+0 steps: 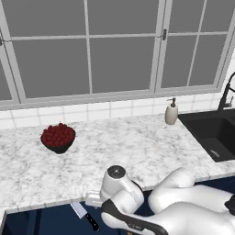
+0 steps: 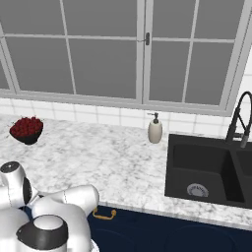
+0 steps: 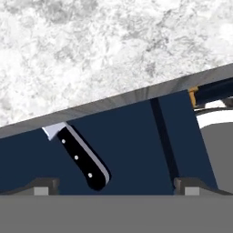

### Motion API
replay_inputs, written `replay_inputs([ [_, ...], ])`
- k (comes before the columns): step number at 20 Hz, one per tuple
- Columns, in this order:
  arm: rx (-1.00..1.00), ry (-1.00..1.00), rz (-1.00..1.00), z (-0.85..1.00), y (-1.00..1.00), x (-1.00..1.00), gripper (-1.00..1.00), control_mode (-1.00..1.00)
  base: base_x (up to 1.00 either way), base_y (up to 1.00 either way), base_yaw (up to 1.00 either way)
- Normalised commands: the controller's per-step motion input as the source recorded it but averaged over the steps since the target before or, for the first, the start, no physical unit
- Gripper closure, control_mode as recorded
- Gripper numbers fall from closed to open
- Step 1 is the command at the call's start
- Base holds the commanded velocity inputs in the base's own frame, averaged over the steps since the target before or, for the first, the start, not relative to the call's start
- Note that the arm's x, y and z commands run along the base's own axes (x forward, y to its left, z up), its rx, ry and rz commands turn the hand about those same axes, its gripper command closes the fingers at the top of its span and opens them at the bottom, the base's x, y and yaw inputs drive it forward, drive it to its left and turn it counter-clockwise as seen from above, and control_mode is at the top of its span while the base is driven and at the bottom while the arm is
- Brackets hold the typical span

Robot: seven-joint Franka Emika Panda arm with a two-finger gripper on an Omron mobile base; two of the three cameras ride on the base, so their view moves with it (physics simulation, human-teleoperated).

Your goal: Pick up the knife from the drawer and place it on the cutting board. Then place the meat from the plate to the cutting board.

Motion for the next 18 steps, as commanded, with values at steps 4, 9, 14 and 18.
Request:
replay_inputs([
  [4,0.0,0.07,0.0,-0.1,0.0,0.0,-1.0,-1.0,0.0,0.0,0.0],
  [9,0.0,0.07,0.0,-0.13,0.0,0.0,-1.0,-1.0,0.0,0.0,0.0],
  [14,0.0,0.06,0.0,-0.15,0.0,0.0,-1.0,-1.0,0.0,0.0,0.0],
  [18,0.0,0.06,0.0,-0.21,0.0,0.0,-1.0,-1.0,0.0,0.0,0.0],
])
